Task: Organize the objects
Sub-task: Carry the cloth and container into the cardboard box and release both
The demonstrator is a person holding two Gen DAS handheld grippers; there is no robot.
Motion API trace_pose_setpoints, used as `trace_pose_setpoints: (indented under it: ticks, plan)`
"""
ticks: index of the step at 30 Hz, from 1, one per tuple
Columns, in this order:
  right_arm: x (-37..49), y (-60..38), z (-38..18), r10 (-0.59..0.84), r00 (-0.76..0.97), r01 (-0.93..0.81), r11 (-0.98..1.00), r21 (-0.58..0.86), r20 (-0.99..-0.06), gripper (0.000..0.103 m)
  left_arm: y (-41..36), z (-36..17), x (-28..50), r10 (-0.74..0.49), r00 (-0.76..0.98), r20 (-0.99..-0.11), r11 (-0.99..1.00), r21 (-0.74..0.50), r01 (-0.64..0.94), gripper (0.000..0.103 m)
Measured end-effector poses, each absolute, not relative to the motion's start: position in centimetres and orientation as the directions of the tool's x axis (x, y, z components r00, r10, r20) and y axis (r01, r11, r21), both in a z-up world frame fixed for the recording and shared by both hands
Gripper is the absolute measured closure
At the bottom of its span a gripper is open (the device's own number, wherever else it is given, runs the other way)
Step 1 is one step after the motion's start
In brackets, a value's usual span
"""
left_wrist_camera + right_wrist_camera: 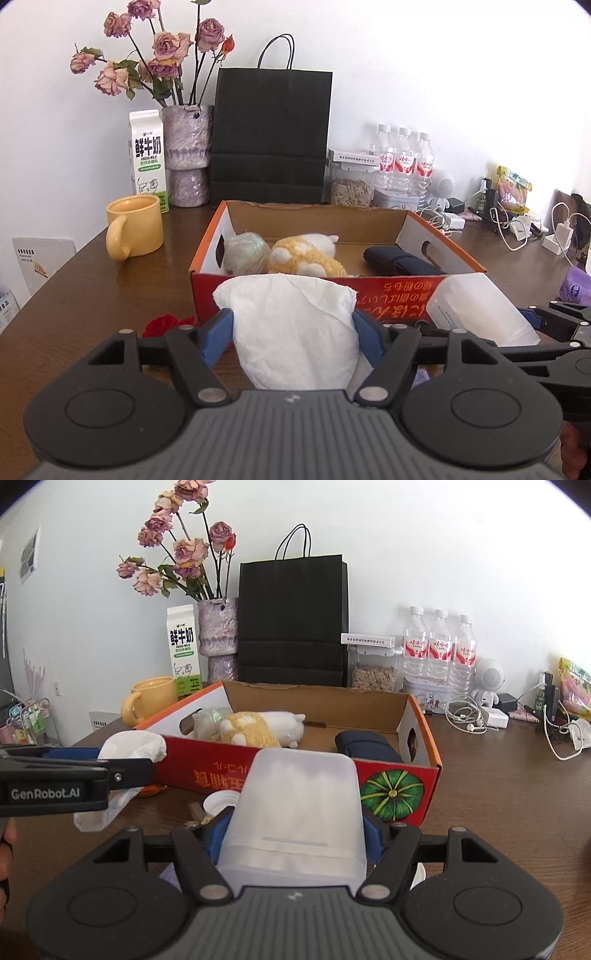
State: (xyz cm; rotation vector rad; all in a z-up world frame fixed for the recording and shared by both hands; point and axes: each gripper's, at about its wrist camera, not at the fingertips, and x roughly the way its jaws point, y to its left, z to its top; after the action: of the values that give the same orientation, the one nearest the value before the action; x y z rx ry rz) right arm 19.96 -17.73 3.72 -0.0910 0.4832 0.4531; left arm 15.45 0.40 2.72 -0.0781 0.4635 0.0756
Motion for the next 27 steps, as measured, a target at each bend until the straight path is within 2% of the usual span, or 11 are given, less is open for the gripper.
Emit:
trace_pose_setpoints:
  ticks: [14, 27]
  plan:
    - [25.8, -16.9, 6.8, 0.373, 0.842, -0.415, 0.91, -0.025, -0.39, 0.036, -1.1, 6.1, 21.3, 0.02, 0.936, -0.352, 0.998, -0.048, -0.039, 0.031]
    - [33.3, -15.3, 6.6, 0.363, 0.84, -0.412, 0.91, -0.038, -0.402, 0.036, -1.1, 5.8, 28.4, 0.024, 0.933, -0.36, 0.997, -0.061, -0.049, 0.031]
